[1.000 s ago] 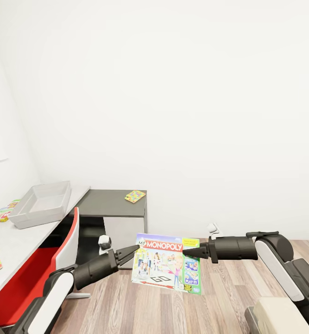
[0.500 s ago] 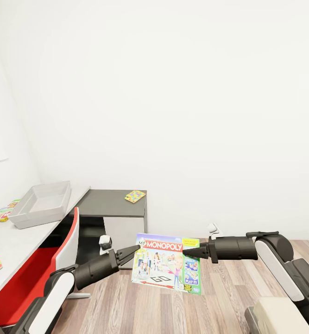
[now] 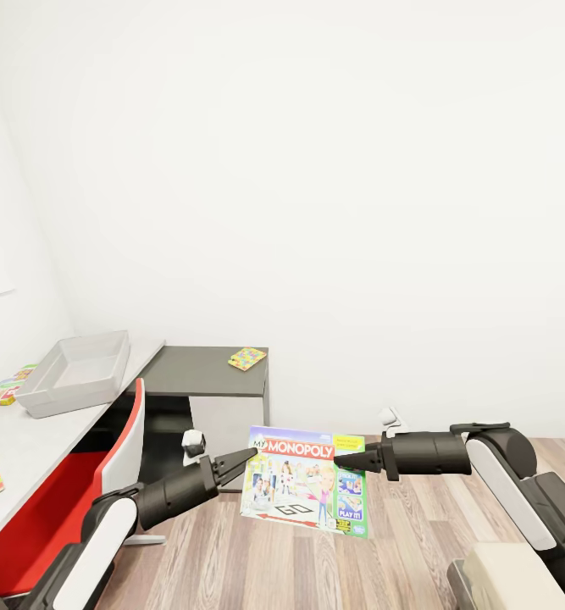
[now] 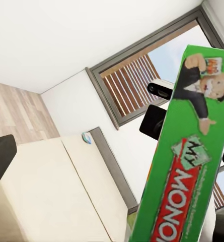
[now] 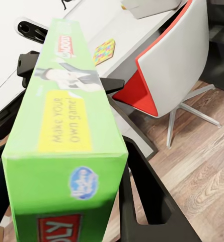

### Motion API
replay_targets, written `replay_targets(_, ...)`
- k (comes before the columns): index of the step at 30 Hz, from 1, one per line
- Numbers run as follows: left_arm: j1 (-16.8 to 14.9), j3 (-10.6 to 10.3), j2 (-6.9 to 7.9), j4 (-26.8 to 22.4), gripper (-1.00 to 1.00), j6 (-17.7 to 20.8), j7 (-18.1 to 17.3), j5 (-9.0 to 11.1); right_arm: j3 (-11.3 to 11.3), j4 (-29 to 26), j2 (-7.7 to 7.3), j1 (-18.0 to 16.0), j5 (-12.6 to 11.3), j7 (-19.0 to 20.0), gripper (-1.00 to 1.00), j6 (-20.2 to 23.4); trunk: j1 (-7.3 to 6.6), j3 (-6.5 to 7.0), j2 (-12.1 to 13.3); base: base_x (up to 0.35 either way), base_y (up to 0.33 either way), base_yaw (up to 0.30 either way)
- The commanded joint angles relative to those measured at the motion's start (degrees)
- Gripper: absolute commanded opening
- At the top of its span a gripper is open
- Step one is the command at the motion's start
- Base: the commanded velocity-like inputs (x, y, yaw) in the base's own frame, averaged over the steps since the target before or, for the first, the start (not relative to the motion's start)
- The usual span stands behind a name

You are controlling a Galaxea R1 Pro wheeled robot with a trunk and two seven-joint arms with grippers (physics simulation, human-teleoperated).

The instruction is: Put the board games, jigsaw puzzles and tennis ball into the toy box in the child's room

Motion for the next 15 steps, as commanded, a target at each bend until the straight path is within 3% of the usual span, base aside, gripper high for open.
replay_targets(1, 0.0, -0.1, -0.04, 0.0, 1.00, 0.2, 0.0, 0.0, 0.0, 0.0, -0.02, 0.0, -0.5, 0.2, -1.00, 0.4, 0.02, -0.02, 0.0, 0.000, 0.000, 0.000)
replay_targets(15, 0.0, -1.3, -1.01, 0.3, 1.00, 0.2, 0.2, 0.0, 0.0, 0.0, -0.02, 0.0, -0.5, 0.2, -1.00, 0.4, 0.02, -0.02, 0.0, 0.000, 0.000, 0.000)
